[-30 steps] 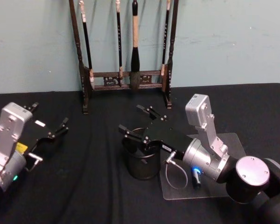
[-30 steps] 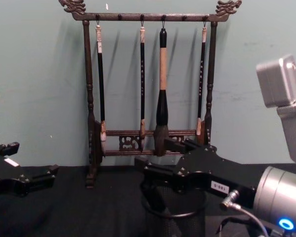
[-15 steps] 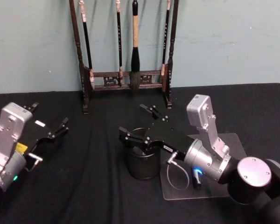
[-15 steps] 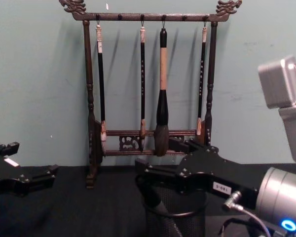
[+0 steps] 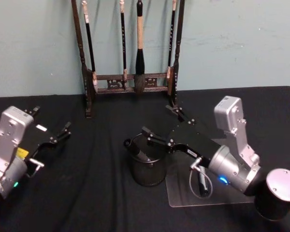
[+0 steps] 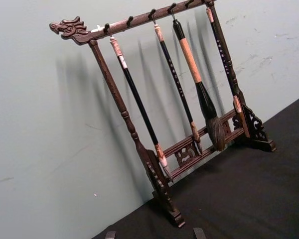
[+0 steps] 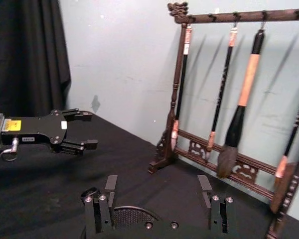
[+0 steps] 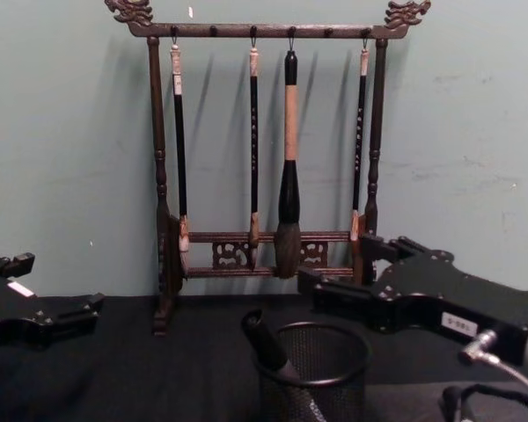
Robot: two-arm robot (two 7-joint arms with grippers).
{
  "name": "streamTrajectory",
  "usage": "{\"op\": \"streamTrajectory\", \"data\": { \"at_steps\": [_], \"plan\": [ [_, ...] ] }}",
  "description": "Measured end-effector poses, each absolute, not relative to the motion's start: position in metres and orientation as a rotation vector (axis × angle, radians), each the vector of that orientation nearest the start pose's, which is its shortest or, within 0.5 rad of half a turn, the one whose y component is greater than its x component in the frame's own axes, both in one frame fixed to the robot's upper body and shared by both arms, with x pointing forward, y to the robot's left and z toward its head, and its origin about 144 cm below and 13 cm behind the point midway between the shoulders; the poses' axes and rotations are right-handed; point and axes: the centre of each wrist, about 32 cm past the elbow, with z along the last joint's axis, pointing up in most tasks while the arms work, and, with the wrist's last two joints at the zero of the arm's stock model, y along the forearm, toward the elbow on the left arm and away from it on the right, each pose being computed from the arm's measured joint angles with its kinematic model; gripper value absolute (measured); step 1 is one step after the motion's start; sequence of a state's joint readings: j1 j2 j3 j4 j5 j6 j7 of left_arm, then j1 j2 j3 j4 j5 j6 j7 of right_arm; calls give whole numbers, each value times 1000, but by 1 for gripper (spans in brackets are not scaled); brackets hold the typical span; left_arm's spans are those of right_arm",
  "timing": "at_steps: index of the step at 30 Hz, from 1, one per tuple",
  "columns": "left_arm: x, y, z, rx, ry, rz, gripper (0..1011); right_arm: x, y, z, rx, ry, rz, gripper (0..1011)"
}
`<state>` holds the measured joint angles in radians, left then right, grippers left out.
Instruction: Pick up the water-based marker from the table and place it into the pen holder.
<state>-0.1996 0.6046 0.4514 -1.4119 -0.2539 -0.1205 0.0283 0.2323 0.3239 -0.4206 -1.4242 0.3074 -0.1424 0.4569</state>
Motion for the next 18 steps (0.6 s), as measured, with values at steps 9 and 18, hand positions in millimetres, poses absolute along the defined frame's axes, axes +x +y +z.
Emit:
{"op": "streamTrajectory", "data": {
  "at_steps": [9,18],
  "plan": [
    [489,310,1140,305,-285,1248,1009,476,-219,1160,-60,-115,-904,1002],
    [489,310,1140,304,-285,1248,1009,457,-227,1168,-112,-31,-1029,1002]
  ]
}}
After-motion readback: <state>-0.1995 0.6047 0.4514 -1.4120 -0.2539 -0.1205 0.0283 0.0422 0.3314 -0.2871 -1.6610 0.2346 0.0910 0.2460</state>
